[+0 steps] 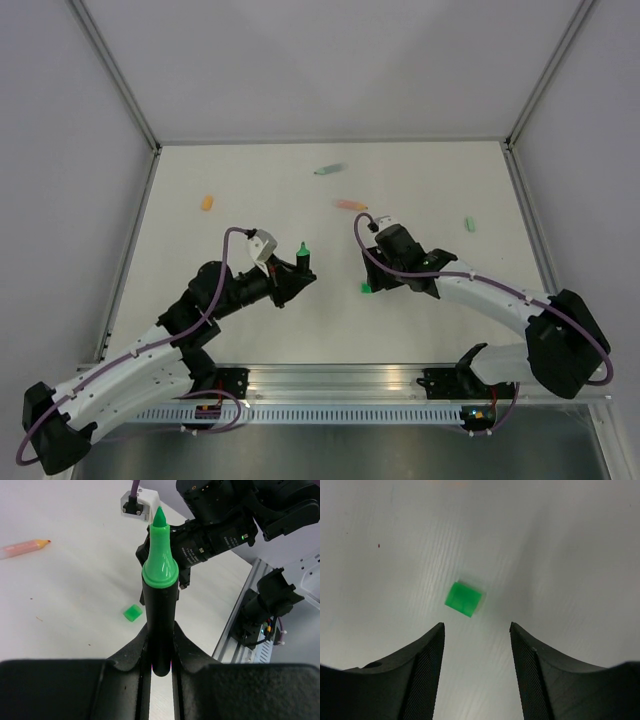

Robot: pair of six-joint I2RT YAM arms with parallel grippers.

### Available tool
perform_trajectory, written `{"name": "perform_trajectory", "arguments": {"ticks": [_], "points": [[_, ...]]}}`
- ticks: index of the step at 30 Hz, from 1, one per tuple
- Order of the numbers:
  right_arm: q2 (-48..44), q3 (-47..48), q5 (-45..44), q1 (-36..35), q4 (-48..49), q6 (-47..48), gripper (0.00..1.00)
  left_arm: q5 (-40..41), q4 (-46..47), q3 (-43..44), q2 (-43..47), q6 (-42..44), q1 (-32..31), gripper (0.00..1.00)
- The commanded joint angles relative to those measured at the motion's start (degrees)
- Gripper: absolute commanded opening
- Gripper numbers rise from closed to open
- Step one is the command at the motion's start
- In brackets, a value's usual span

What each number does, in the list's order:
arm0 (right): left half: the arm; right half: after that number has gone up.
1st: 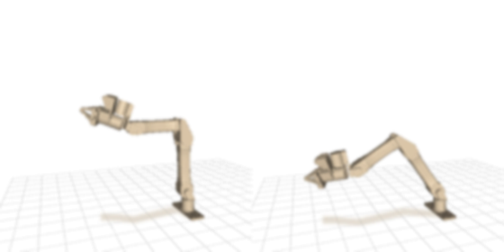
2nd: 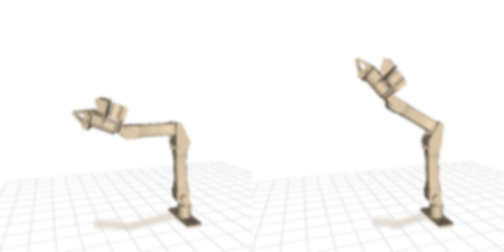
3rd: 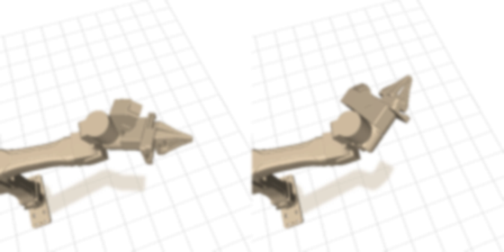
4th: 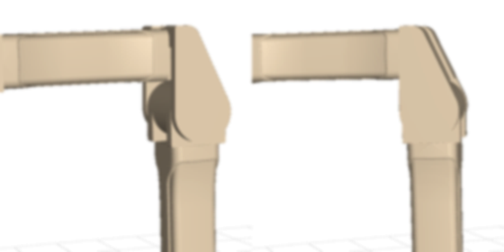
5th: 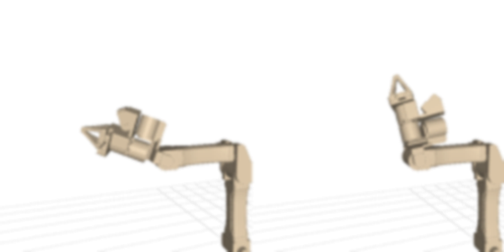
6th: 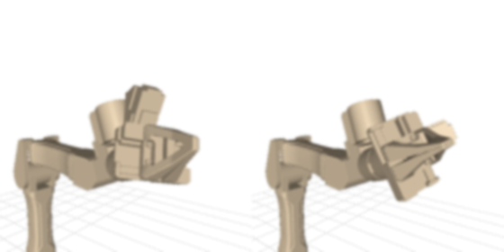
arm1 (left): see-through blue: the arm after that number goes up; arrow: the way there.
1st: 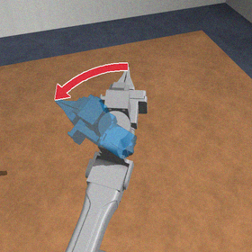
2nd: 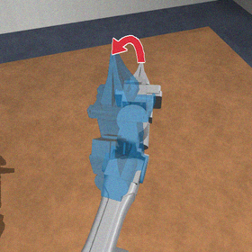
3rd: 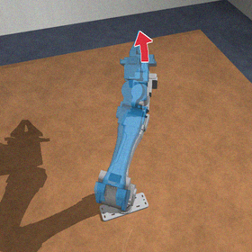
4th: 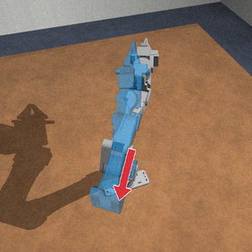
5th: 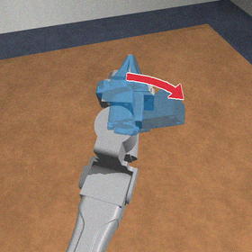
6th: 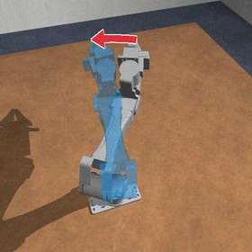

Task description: Insert the pens into the pen caps

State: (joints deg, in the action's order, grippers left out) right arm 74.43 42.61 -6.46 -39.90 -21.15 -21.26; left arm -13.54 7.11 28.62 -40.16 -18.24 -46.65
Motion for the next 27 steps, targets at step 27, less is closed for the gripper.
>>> {"name": "perform_trajectory", "arguments": {"ticks": [27], "points": [[20.5, 17.9, 12.3, -0.8, -15.6, 50.2, 0.87, 17.8, 1.2, -6.6, 19.2, 0.0, -0.1, 0.02]]}}
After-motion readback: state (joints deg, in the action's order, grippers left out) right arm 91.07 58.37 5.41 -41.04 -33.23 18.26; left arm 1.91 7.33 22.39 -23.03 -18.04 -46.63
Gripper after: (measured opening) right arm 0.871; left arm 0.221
